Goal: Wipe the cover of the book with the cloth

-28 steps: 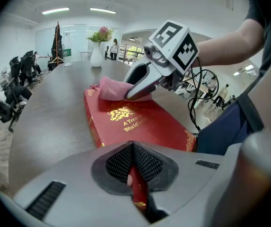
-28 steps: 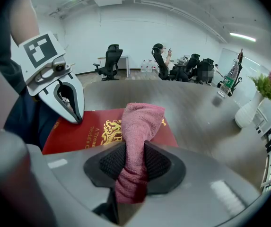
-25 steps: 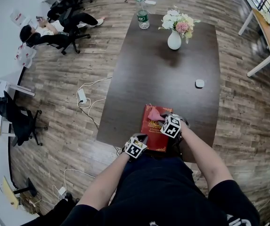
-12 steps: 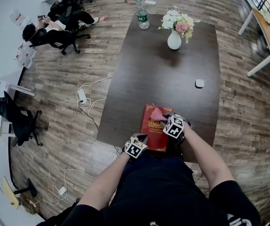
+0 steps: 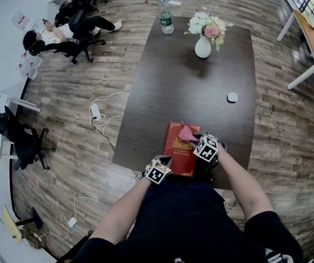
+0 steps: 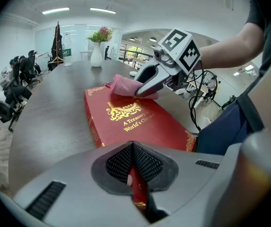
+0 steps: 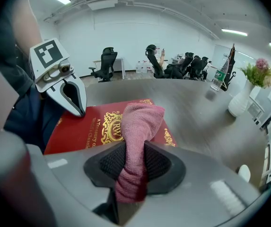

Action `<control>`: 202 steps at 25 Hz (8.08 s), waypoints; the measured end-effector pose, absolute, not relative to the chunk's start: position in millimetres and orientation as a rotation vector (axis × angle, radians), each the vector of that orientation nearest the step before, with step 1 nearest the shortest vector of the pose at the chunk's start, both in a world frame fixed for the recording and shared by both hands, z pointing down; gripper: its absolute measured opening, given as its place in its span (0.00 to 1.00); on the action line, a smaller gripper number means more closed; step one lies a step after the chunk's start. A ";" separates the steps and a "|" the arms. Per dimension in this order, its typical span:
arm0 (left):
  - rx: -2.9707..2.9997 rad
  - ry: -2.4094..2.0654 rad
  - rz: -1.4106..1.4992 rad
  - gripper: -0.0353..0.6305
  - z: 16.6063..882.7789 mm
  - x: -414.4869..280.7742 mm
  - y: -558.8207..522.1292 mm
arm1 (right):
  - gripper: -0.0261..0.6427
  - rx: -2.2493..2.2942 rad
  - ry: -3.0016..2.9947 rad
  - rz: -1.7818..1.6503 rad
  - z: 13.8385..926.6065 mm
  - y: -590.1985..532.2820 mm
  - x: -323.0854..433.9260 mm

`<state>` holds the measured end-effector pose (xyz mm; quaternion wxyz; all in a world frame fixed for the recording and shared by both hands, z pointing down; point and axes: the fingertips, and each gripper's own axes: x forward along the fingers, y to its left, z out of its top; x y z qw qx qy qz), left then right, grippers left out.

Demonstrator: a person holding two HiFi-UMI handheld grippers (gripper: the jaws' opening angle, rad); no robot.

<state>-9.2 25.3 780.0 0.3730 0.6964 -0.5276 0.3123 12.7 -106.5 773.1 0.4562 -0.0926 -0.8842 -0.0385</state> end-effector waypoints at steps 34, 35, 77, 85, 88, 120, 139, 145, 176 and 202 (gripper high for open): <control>1.779 -1.351 0.804 0.05 780.0 -9.4 25.2 | 0.20 -0.138 -2.155 -0.038 781.9 -125.7 67.0; 1.780 -1.353 0.805 0.05 780.0 -9.4 25.0 | 0.20 -0.136 -2.149 -0.040 783.6 -126.4 70.3; 1.795 -1.349 0.768 0.05 776.4 -8.7 25.8 | 0.20 -0.398 -2.200 -0.175 758.9 -35.8 -73.4; 1.801 -1.348 0.767 0.05 776.7 -8.5 26.5 | 0.20 -0.422 -2.186 -0.179 761.5 -24.2 -100.2; 1.797 -1.348 0.770 0.05 777.2 -8.1 27.9 | 0.20 -0.423 -2.167 -0.187 768.3 -20.6 -101.5; 1.789 -1.347 0.791 0.05 778.8 -9.0 28.0 | 0.21 -0.388 -2.173 -0.148 777.2 -33.4 -76.6; 1.790 -1.349 0.792 0.05 778.6 -9.6 27.3 | 0.21 -0.370 -2.171 -0.140 777.2 -39.3 -63.1; 1.796 -1.350 0.790 0.05 778.7 -8.9 28.0 | 0.21 -0.365 -2.171 -0.145 776.2 -39.6 -59.5; 1.788 -1.351 0.793 0.05 781.2 -8.1 27.8 | 0.21 -0.336 -2.167 -0.142 779.0 -52.0 -34.0; 1.790 -1.350 0.803 0.05 778.2 -9.1 27.1 | 0.21 -0.320 -2.147 -0.146 776.3 -65.4 -5.3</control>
